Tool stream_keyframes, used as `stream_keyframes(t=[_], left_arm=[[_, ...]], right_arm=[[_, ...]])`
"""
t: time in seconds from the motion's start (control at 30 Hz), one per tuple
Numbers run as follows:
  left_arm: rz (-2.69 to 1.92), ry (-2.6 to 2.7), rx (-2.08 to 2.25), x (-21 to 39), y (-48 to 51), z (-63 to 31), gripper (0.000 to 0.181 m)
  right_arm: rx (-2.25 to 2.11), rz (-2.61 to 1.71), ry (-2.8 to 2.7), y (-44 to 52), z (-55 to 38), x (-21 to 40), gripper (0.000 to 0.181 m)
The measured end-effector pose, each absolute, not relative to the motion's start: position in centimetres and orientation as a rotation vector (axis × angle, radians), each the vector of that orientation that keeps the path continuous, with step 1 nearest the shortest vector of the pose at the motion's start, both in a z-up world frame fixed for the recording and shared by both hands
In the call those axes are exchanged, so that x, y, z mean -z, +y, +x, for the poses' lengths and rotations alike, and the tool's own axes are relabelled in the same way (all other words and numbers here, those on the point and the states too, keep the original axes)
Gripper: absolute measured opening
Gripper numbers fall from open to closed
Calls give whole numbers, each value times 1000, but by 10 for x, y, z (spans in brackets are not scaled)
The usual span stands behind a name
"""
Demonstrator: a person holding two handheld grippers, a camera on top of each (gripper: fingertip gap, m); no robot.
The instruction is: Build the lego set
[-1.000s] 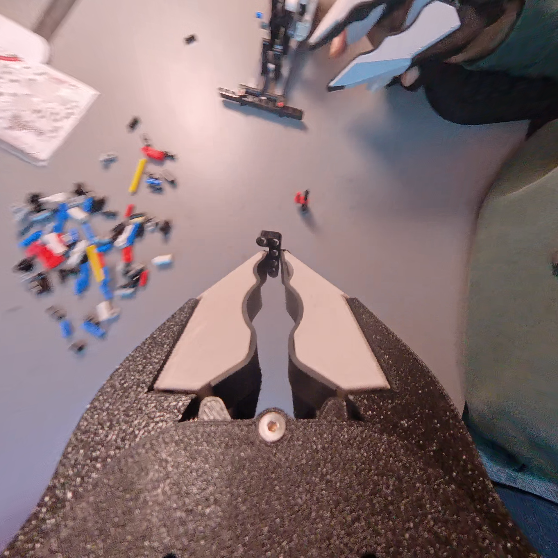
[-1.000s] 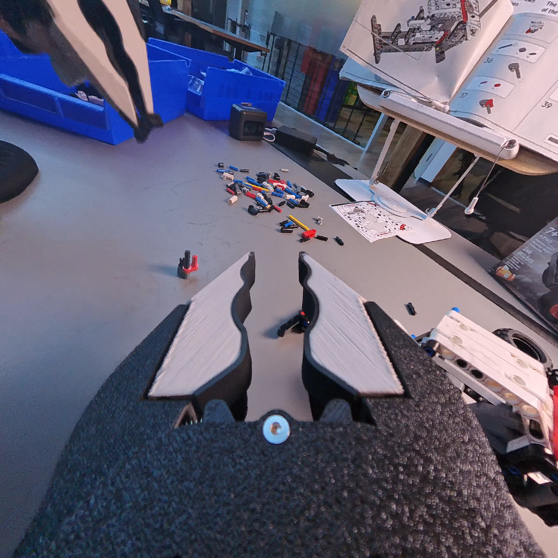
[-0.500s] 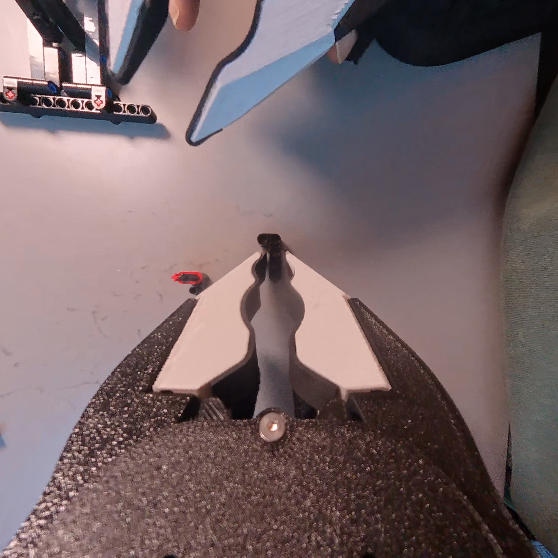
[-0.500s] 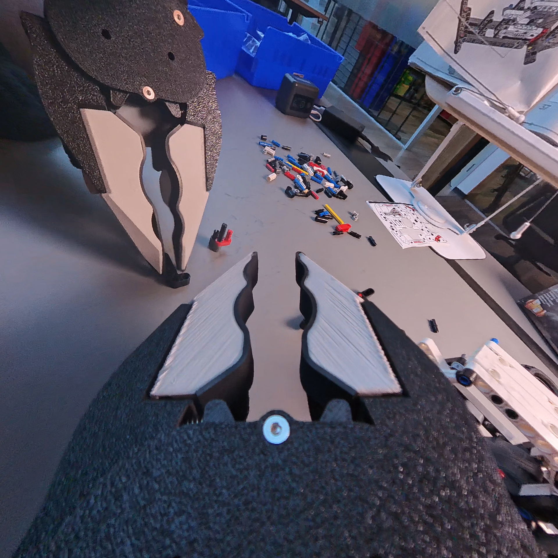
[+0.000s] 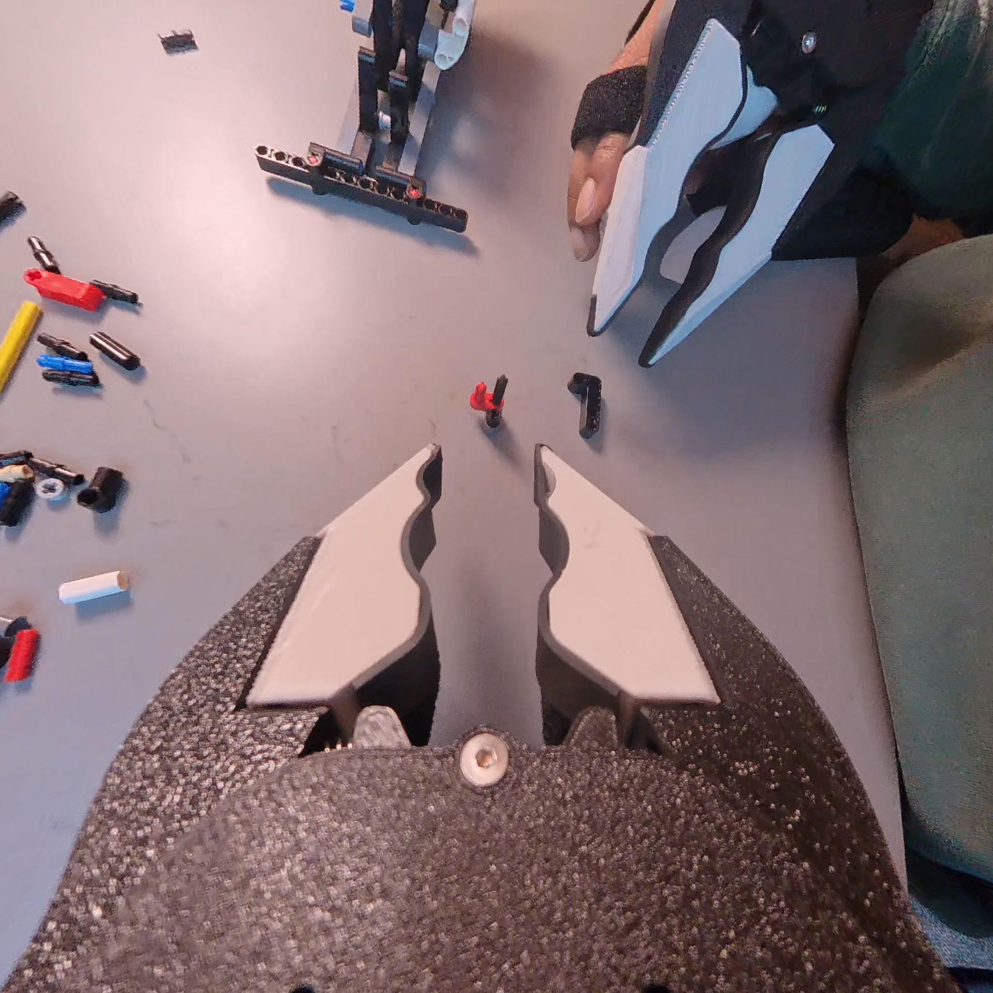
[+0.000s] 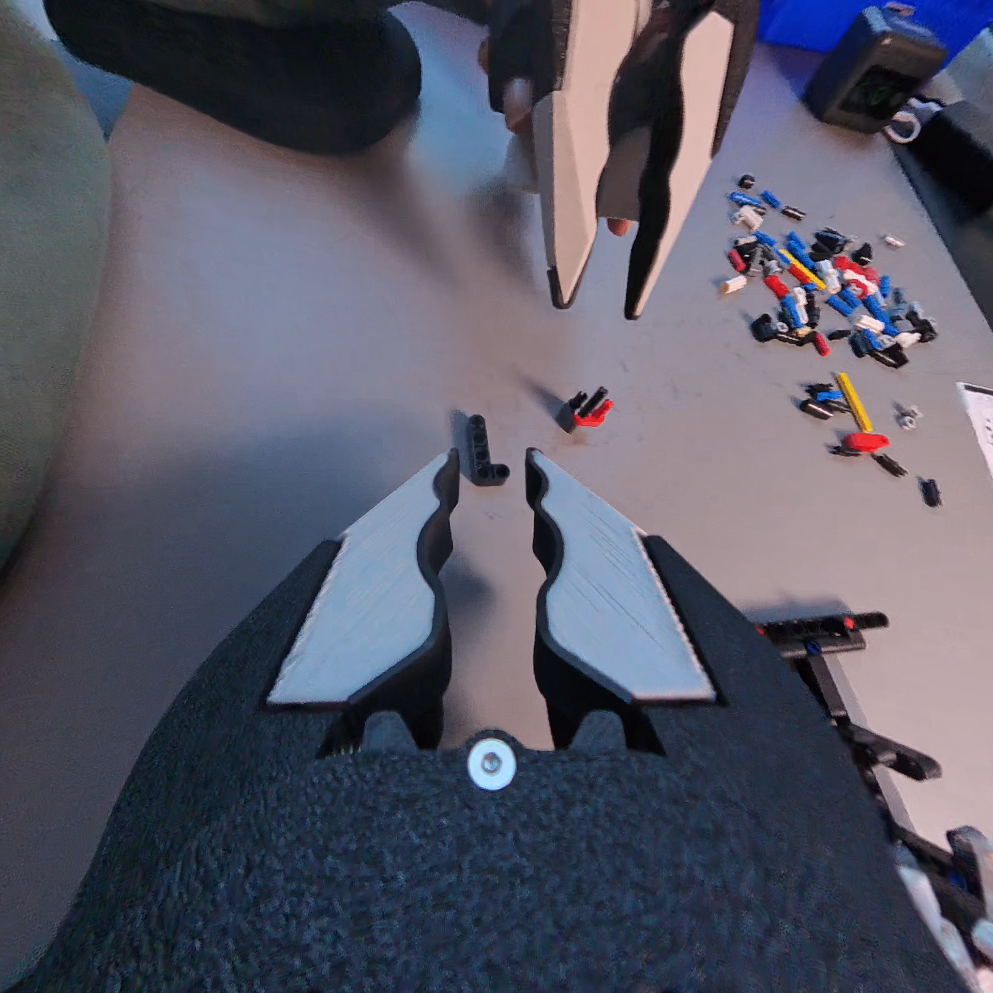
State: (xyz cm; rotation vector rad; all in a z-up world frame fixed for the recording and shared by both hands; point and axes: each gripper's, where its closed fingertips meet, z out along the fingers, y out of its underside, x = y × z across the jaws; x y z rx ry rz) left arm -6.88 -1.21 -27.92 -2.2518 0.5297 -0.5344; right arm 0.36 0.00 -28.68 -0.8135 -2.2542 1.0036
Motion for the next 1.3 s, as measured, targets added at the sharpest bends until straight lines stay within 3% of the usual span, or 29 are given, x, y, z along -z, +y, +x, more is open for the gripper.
stream_keyframes(t=[0.3,0.83,1.3], left_arm=[[-2320,644,512,311,-15,-56,32],[-2196,612,679,289,-16,-43,29],[-1803,131,1062,218,10,-62,36]], right_arm=[[-898,-868,-2497,-4,4,314,19],[-900,-867,-2481,-16,6,312,12],[-1135,-713,-1944,-2,-25,228,12]])
